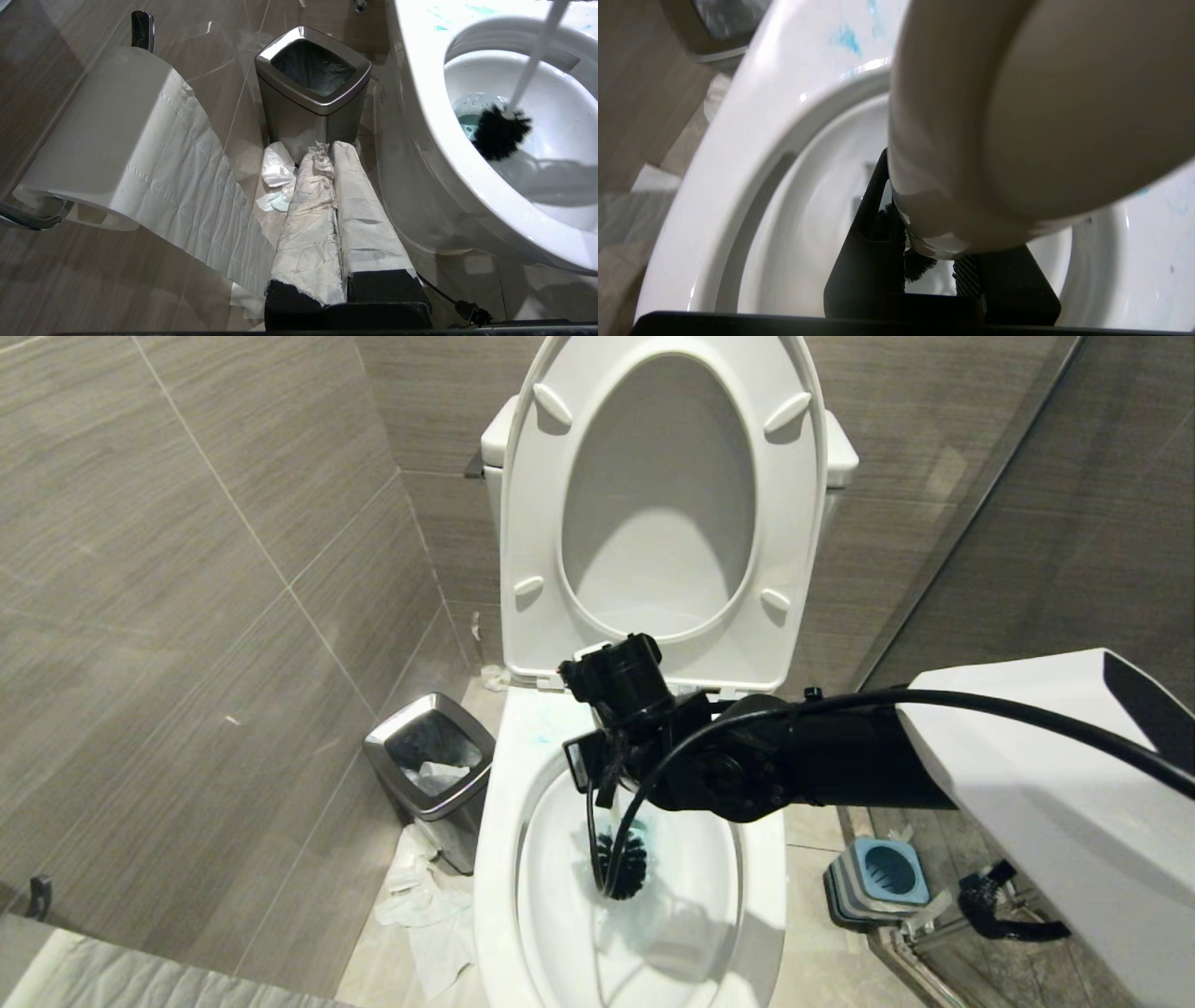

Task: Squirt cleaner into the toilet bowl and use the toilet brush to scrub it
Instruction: Scrub the toilet bowl

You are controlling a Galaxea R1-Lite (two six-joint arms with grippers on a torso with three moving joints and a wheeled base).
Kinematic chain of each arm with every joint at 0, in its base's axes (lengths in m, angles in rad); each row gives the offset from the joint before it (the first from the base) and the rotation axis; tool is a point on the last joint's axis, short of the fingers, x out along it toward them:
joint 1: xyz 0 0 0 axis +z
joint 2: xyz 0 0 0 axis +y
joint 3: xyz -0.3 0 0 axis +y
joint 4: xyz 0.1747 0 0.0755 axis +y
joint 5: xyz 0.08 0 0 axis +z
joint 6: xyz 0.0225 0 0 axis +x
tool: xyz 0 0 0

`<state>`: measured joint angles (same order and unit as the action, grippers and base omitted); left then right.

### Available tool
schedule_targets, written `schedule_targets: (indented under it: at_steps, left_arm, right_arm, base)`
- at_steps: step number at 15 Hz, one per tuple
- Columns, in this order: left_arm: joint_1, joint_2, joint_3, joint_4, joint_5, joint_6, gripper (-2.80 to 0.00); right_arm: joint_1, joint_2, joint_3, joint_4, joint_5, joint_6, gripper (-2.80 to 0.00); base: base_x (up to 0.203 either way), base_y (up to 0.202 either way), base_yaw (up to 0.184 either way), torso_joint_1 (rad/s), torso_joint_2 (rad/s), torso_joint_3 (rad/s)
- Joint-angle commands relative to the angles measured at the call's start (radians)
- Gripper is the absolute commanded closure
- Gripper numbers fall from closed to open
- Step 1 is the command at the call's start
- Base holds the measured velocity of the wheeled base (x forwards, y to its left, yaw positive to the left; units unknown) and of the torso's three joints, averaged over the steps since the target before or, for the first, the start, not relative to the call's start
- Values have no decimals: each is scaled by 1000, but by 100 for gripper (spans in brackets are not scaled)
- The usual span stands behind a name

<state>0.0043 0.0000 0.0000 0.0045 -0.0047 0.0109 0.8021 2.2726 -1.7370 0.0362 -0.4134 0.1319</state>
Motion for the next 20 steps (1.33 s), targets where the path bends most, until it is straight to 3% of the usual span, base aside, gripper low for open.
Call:
schedule_targets:
  at_steps: [1, 4, 8, 11, 16, 20]
  left_arm:
    - [0, 2, 2, 0, 0, 0, 0]
    - [0, 2, 2, 0, 0, 0, 0]
    - [0, 2, 2, 0, 0, 0, 0]
    - [0, 2, 2, 0, 0, 0, 0]
    - [0, 2, 2, 0, 0, 0, 0]
    - [0, 2, 2, 0, 0, 0, 0]
  right_arm:
    - [9, -87, 101, -2, -2, 7, 0]
    - [-12, -209, 276, -17, -1, 33, 0]
    - [-112, -207, 280, -59, 1, 28, 0]
    - [-132, -122, 159, -63, 0, 22, 0]
    - [-99, 104, -203, -26, -5, 13, 0]
    - [9, 141, -225, -13, -4, 19, 0]
  base:
    - [0, 0, 0, 0, 0, 0]
    - [0, 0, 0, 0, 0, 0]
    - [0, 0, 0, 0, 0, 0]
    - [0, 0, 0, 0, 0, 0]
    - [0, 0, 0, 0, 0, 0]
    - [0, 0, 0, 0, 0, 0]
